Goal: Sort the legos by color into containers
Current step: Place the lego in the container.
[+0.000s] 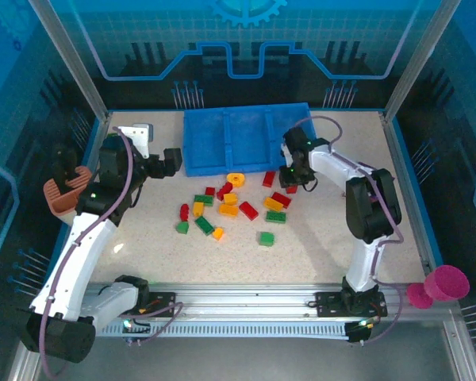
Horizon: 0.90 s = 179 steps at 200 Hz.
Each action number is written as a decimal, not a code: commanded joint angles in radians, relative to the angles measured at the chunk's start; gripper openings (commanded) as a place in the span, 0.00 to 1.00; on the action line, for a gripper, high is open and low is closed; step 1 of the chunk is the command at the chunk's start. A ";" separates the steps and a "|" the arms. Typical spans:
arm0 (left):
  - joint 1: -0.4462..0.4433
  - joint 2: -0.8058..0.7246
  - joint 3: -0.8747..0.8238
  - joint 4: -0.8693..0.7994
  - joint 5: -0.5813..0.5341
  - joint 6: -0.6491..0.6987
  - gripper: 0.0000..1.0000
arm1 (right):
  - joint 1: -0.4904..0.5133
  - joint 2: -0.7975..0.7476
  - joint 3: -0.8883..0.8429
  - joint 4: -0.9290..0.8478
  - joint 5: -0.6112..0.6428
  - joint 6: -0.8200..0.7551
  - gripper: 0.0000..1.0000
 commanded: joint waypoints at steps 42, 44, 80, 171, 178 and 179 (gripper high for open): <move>-0.006 -0.012 0.031 -0.023 -0.013 0.036 0.99 | 0.090 0.109 0.415 0.057 -0.050 -0.226 0.30; -0.006 -0.012 0.032 -0.024 -0.013 0.039 0.99 | 0.093 0.124 0.433 0.060 -0.051 -0.232 0.30; -0.006 -0.005 0.047 -0.020 0.002 0.055 0.99 | 0.115 0.423 0.840 -0.030 -0.067 -0.313 0.30; -0.008 -0.024 0.056 -0.052 0.029 0.073 0.99 | 0.157 0.722 1.066 0.028 0.028 -0.385 0.36; -0.008 -0.031 0.049 -0.050 0.025 0.073 0.99 | 0.159 0.731 1.065 0.029 0.035 -0.382 0.37; -0.008 -0.031 0.049 -0.050 0.026 0.073 0.99 | 0.159 0.732 1.065 0.029 0.034 -0.381 0.37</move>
